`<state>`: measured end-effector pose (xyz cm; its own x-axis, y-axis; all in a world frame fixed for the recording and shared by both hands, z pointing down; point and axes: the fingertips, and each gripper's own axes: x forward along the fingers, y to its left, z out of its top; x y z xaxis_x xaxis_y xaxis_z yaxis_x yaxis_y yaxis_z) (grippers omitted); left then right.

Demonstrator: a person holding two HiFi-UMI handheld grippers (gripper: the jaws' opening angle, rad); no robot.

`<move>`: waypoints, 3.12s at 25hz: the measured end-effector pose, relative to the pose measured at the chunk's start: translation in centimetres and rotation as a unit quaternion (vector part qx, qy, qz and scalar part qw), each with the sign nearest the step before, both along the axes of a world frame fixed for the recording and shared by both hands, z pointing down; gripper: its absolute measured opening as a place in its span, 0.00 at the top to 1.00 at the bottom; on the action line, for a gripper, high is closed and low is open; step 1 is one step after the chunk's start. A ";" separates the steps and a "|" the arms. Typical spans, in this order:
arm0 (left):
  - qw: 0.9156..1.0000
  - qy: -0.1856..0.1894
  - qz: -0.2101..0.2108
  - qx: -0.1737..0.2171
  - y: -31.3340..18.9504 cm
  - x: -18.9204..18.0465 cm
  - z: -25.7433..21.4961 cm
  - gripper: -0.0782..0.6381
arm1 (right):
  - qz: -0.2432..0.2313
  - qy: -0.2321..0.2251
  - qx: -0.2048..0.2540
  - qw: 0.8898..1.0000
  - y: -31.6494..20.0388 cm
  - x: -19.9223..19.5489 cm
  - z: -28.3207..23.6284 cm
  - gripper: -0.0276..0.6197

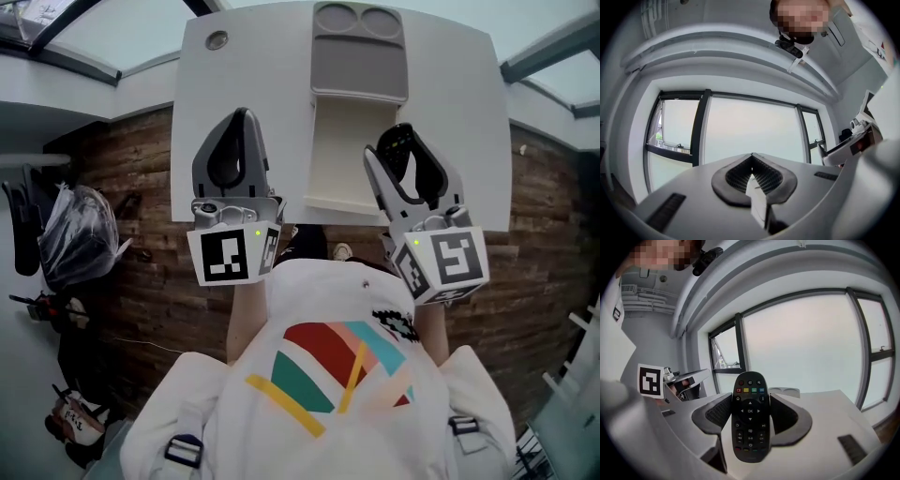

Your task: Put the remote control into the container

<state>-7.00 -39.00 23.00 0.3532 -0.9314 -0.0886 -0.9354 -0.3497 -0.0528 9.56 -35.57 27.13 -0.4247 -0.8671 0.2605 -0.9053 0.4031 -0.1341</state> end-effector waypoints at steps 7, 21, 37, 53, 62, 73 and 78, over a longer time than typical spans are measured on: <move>0.999 0.013 0.038 -0.027 -5.2 0.0 1.7 0.88 | 0.013 0.025 -0.032 0.999 -4.4 -1.6 1.2 0.56; 0.990 0.024 0.081 -0.117 -11.9 0.4 10.2 0.88 | 0.025 0.041 -0.120 0.992 -9.6 -4.2 7.4 0.56; 0.988 -0.012 0.078 -0.132 -12.0 3.3 10.6 0.88 | -0.041 0.127 -0.193 0.972 -7.8 -2.8 13.9 0.56; 0.985 -0.048 0.063 -0.153 -11.8 3.2 13.6 0.88 | -0.154 0.293 -0.263 0.906 -5.7 -4.5 21.0 0.56; 0.984 -0.020 0.051 -0.170 -12.3 2.3 14.2 0.88 | -0.200 0.341 -0.291 0.871 -5.5 -5.2 22.8 0.56; 0.984 -0.007 0.024 -0.179 -12.9 0.5 14.7 0.88 | -0.249 0.345 -0.343 0.837 -5.4 -5.6 23.8 0.56; 0.982 -0.007 0.026 -0.185 -12.9 0.4 15.3 0.88 | -0.250 0.349 -0.348 0.834 -5.2 -5.9 24.1 0.56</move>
